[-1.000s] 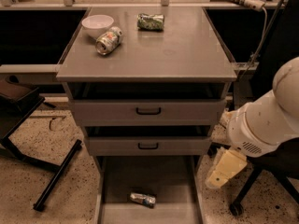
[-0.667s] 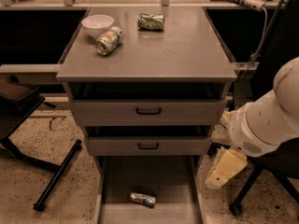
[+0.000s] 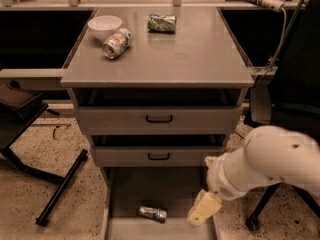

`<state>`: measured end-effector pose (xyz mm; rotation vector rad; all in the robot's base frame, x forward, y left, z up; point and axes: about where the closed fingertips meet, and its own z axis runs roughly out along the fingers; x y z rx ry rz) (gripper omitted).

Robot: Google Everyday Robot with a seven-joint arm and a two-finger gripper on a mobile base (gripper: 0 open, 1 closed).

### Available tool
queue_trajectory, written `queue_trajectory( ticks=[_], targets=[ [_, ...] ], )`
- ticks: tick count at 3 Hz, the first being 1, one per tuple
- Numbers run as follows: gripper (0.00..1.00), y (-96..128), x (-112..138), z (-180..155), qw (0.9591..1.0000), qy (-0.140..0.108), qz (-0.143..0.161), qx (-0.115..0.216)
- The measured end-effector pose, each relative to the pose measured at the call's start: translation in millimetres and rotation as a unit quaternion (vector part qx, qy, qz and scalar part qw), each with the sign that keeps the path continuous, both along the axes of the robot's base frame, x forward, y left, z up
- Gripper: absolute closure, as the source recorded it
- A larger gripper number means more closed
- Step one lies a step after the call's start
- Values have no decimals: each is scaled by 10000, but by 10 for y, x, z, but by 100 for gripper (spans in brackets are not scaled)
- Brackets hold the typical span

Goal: Pick redbull can from bottom drawer and place on counter

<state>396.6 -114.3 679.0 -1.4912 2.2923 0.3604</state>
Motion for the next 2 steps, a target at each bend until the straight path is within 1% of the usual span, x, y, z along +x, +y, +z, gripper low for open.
queue_trajectory(
  ticks=[1, 2],
  targets=[
    [0, 504, -18, -705, 9988, 143, 229, 415],
    [0, 831, 263, -1073, 9964, -140, 364, 758]
  ],
)
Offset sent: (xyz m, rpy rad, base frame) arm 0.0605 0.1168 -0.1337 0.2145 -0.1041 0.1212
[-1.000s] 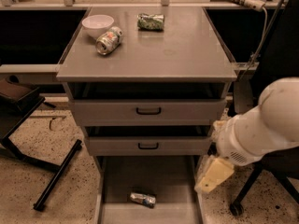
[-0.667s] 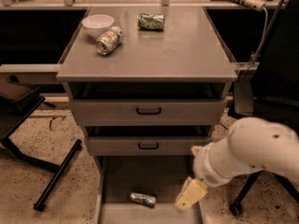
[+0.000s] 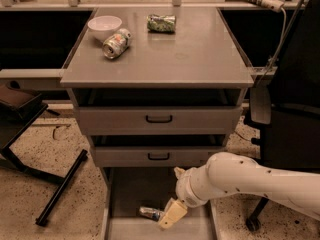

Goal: Pick redbull can from bottom drawer and place on counter

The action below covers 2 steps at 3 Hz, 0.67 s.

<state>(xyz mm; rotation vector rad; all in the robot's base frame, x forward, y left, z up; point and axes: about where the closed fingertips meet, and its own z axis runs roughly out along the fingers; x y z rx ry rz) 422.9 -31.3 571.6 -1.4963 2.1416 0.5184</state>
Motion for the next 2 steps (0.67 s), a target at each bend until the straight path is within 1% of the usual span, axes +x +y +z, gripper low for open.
queue_trajectory(
  ticks=[1, 2],
  targets=[
    [0, 0, 0, 0, 10000, 0, 0, 0],
    [0, 5, 106, -186, 9994, -246, -113, 234]
  ],
)
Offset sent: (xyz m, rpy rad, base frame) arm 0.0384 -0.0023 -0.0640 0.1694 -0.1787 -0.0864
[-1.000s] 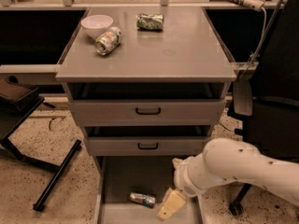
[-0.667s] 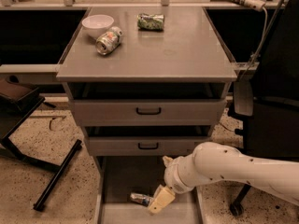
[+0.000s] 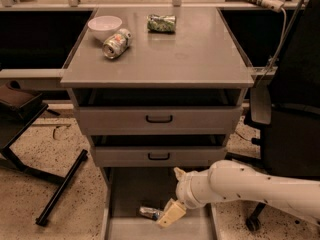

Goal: Pick redbull can from bottom drawer and place on counter

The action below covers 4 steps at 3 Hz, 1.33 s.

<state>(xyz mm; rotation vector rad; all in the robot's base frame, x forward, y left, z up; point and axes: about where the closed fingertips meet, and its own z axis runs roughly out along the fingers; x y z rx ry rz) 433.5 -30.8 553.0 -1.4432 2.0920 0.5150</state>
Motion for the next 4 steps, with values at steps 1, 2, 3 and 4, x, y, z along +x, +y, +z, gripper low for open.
queue_trajectory(
  ticks=[1, 2, 3, 4],
  targets=[
    [0, 34, 193, -518, 9990, -262, -208, 298],
    [0, 109, 535, -1159, 9959, -533, -528, 515],
    [0, 183, 859, -1777, 9941, -581, -716, 579],
    [0, 243, 951, -2287, 9955, -419, -506, 677]
  ],
)
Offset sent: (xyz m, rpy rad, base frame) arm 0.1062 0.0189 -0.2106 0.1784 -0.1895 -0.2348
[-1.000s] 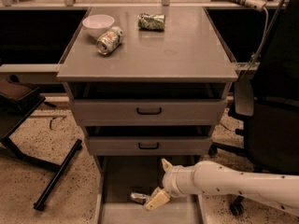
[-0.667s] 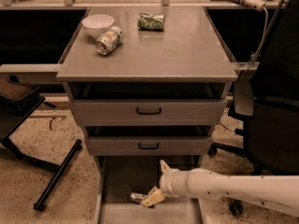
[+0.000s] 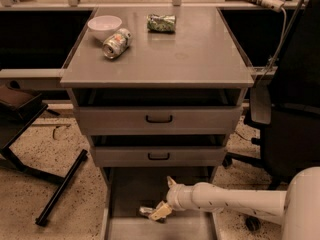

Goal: Pick redbull can from bottom drawer and place on counter

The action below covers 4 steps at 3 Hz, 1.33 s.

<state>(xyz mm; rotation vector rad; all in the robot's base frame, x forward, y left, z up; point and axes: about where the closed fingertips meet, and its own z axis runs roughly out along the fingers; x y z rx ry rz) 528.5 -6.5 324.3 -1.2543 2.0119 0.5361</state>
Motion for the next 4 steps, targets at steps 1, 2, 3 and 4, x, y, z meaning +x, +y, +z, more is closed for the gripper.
queue_trajectory(
  ticks=[1, 2, 3, 4],
  targets=[
    [0, 0, 0, 0, 10000, 0, 0, 0],
    [0, -21, 37, -194, 9999, 80, -54, 99],
    [0, -116, 124, -637, 9995, 149, -251, 142],
    [0, -119, 167, -1060, 9985, 379, -353, 181]
  ],
)
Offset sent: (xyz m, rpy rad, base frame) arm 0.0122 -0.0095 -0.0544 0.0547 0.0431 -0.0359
